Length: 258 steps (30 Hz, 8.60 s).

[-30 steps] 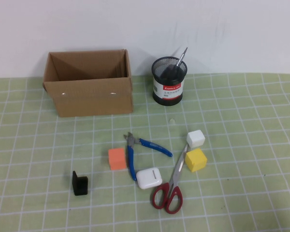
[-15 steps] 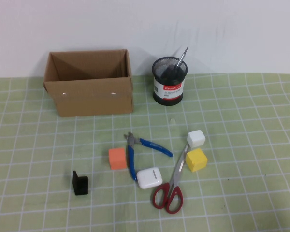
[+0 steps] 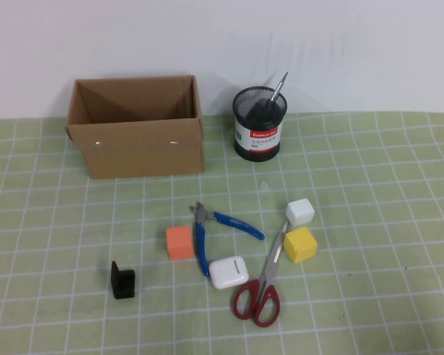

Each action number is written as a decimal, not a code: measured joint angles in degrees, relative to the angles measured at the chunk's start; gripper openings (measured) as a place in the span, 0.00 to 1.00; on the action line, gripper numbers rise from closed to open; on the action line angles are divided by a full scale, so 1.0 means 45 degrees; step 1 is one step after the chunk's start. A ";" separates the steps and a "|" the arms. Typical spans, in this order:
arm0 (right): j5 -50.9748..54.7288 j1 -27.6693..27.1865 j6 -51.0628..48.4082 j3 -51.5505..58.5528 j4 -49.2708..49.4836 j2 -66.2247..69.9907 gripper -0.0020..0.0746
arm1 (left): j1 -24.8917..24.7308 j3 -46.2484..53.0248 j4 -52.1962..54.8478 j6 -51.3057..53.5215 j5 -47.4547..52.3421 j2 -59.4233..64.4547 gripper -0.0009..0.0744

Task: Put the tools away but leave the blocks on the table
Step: Pick up the pliers from the table, then place the Pliers into the box, then pick up the scissors from the table

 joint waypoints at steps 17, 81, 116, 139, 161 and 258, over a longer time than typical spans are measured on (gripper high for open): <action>0.0000 0.0000 0.0000 0.0000 0.0000 0.0000 0.01 | 0.0000 0.0000 0.0000 0.0000 0.0000 0.0000 0.01; 0.6446 0.3914 -0.2580 -1.2299 0.6400 1.6712 0.01 | 0.0000 -0.0022 0.0000 0.0000 0.0068 0.0000 0.01; 0.7856 0.8491 -0.8484 -2.5057 0.3700 2.9736 0.41 | 0.0000 -0.0022 0.0000 0.0000 0.0068 0.0000 0.01; 0.7940 0.8875 -0.5935 -2.5375 0.2429 3.0444 0.10 | 0.0000 -0.0022 0.0000 0.0000 0.0068 0.0000 0.01; 0.1122 0.9615 -0.4184 -2.5298 0.1724 2.7195 0.09 | 0.0000 -0.0022 0.0000 0.0000 0.0072 0.0000 0.01; 0.4805 0.9292 0.6313 -1.8001 0.1788 2.6392 0.46 | 0.0000 -0.0022 0.0000 0.0000 0.0094 0.0000 0.01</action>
